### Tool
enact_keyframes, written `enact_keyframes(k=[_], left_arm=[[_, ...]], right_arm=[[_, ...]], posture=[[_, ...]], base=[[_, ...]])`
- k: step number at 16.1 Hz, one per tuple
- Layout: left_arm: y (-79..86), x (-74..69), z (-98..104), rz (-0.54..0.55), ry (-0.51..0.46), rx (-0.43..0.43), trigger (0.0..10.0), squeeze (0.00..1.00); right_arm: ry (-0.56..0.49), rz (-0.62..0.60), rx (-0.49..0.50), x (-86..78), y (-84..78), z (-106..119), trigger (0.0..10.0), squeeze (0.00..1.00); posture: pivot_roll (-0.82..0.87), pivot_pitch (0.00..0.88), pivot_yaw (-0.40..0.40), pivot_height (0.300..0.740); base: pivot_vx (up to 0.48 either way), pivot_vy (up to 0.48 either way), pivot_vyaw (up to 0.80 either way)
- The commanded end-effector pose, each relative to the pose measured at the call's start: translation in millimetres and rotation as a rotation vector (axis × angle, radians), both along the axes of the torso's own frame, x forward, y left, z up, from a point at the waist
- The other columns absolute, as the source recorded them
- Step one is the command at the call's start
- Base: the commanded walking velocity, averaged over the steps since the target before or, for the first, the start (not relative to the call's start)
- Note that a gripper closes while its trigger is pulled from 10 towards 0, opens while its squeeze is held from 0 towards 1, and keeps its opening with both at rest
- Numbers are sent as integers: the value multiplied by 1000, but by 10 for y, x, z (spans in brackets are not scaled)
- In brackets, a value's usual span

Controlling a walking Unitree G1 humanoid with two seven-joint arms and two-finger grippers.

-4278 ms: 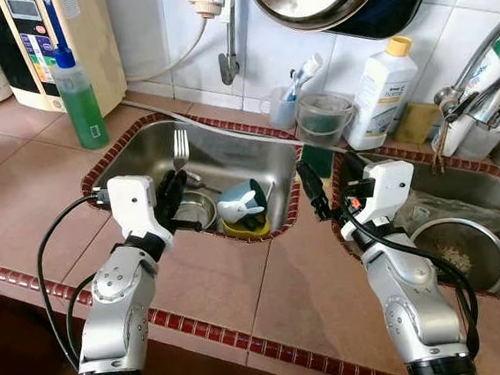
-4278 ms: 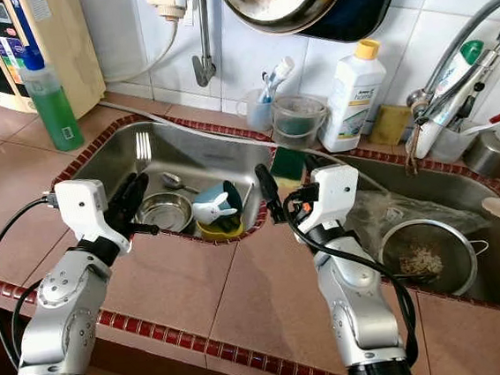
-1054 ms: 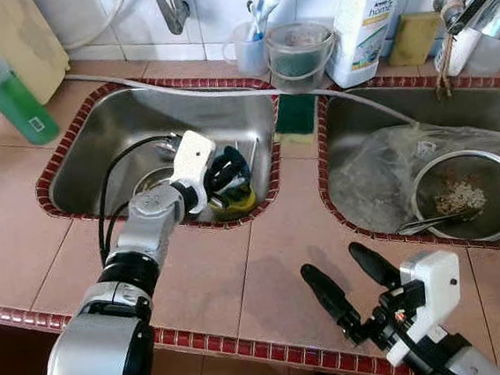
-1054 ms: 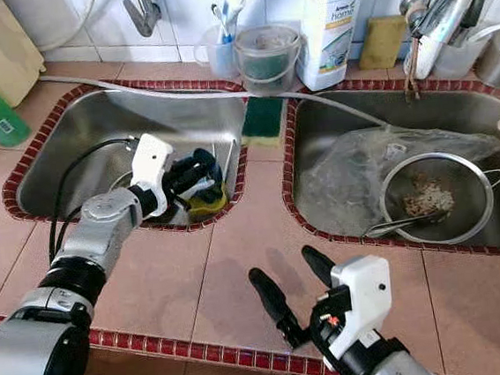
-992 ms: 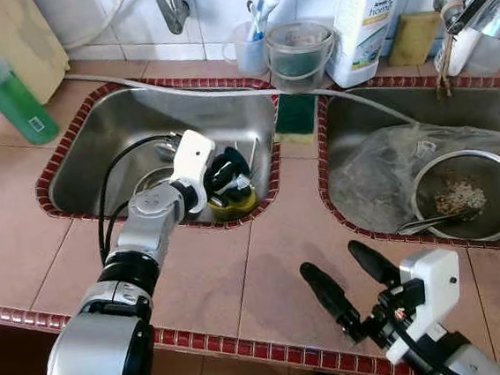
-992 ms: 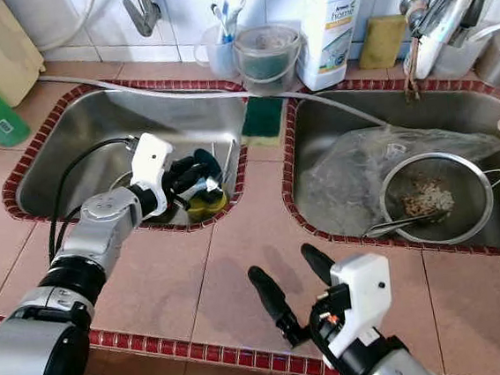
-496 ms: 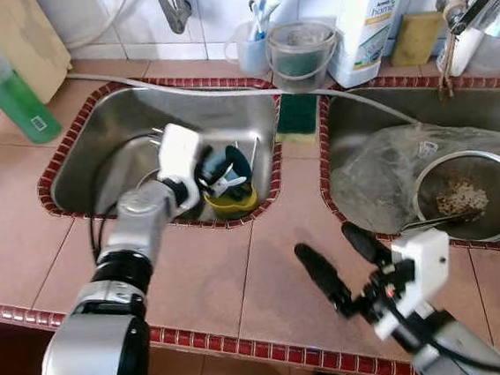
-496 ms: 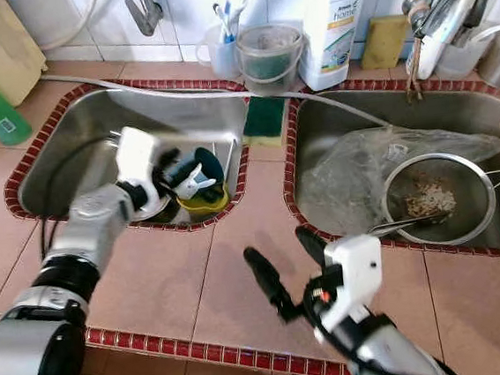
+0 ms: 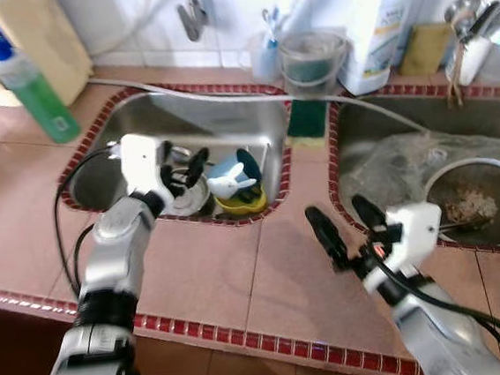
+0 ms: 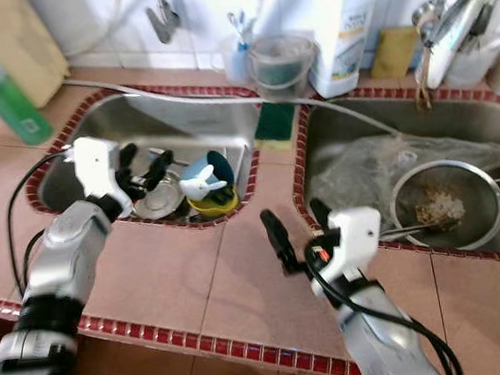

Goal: Kitchen organization

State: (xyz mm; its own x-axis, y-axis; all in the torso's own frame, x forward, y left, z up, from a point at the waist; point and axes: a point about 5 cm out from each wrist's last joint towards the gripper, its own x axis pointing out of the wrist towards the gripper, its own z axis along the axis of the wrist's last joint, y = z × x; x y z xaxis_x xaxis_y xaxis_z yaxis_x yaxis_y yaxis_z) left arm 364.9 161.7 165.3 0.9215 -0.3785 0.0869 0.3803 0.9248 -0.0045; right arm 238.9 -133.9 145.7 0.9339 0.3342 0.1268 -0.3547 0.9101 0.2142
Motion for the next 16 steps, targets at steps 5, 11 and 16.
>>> enact_keyframes(k=[5,11,16], left_arm=[[-19,-271,-130,84,-62,-49,10000,0],[-121,-471,-317,156,-49,-104,10000,0],[-62,-541,-381,195,-34,-59,10000,0]], right_arm=[[-88,-154,-23,277,-28,24,10000,0],[-108,-221,-87,423,-22,-116,10000,0],[-114,-217,-163,478,-98,-186,10000,0]], posture=[[-112,7,51,732],[-99,0,15,732],[-80,0,-13,732]], base=[[0,0,0],[0,0,0],[0,0,0]])
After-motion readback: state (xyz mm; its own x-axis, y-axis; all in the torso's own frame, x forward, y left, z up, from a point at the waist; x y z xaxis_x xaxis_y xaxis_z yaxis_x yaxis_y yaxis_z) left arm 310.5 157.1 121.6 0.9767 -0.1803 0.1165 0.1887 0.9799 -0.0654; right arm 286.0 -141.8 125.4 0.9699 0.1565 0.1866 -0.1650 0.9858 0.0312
